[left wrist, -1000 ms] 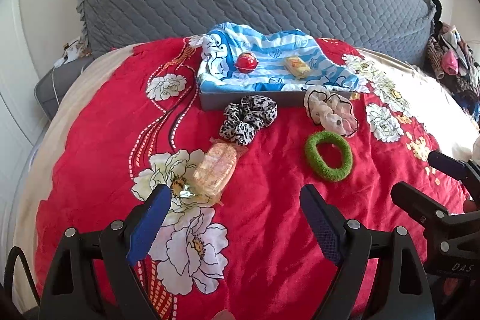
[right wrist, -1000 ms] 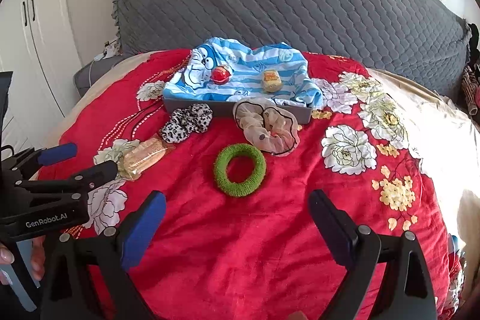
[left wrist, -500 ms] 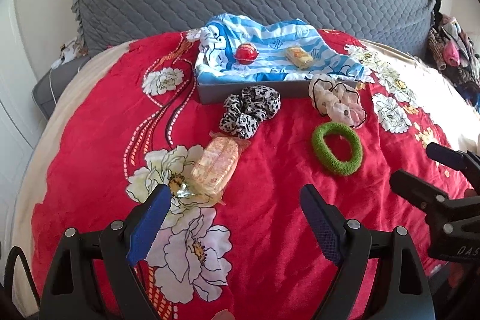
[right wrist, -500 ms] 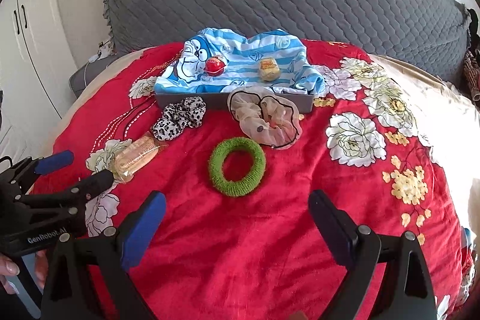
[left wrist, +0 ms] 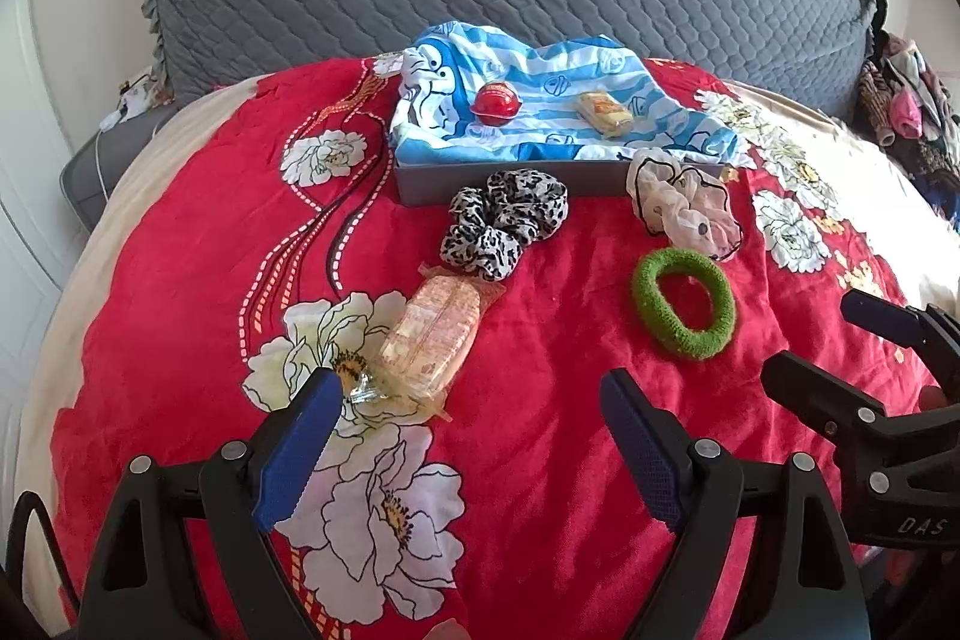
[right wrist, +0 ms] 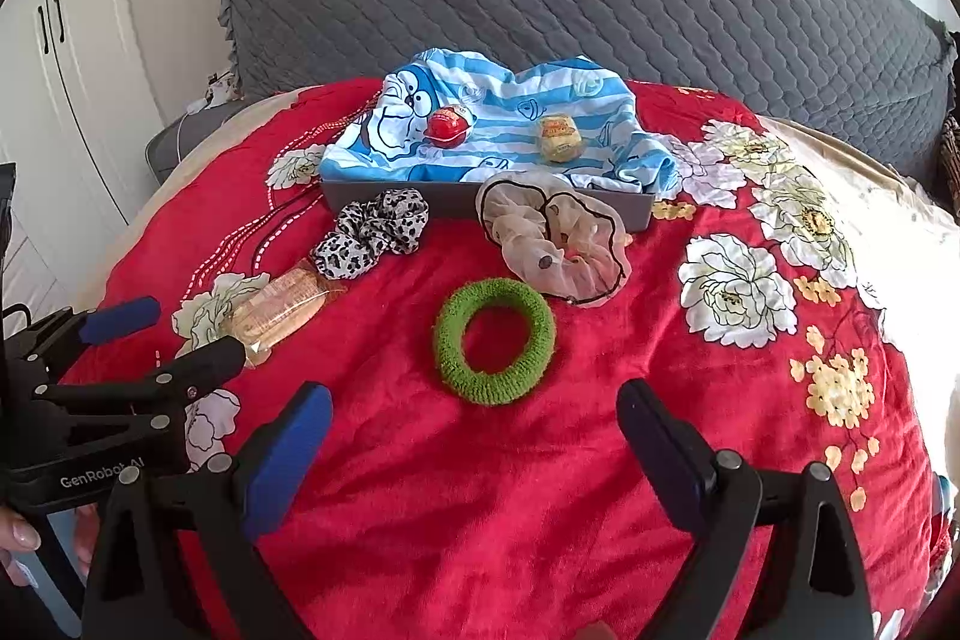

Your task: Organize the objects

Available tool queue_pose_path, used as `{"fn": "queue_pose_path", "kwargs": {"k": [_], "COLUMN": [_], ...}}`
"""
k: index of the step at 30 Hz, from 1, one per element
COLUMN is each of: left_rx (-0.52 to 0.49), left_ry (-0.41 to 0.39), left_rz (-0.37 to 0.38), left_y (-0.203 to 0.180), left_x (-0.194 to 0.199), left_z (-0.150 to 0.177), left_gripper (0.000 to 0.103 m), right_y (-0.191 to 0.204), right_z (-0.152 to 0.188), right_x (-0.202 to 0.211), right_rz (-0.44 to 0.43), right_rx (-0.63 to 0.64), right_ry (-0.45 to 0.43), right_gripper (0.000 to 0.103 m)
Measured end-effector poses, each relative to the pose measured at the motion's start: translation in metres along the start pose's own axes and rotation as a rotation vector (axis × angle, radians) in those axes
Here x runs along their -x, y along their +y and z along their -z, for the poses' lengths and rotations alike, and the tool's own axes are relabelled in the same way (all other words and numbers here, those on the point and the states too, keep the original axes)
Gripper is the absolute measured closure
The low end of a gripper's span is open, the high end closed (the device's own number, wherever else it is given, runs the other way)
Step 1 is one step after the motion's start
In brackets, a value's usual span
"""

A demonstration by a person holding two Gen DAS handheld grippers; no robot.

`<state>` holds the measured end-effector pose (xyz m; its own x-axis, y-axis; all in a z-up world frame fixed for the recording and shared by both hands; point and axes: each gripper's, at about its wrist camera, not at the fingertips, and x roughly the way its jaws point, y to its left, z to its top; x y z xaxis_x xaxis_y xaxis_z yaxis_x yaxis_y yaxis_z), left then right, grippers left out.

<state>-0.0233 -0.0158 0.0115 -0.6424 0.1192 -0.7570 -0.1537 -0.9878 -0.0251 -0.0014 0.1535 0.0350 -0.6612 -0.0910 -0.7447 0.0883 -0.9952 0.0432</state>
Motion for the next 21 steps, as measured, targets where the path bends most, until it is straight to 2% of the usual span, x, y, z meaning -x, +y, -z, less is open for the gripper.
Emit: {"fn": "queue_pose_path", "kwargs": {"k": [17, 21], "left_rx": [0.018, 0.025], "left_ry": [0.023, 0.031], "left_rz": [-0.003, -0.006], "left_y": [0.010, 0.011], "left_x": [-0.023, -0.026], "left_z": [0.000, 0.000], "left_gripper": [0.015, 0.014], "right_y": [0.006, 0.004], "right_z": [-0.004, -0.004], "right_x": [-0.021, -0.027], "right_rz": [0.029, 0.033], "right_rx": [0.033, 0.019], "right_ry": [0.002, 0.022], "right_gripper": [0.007, 0.002]}}
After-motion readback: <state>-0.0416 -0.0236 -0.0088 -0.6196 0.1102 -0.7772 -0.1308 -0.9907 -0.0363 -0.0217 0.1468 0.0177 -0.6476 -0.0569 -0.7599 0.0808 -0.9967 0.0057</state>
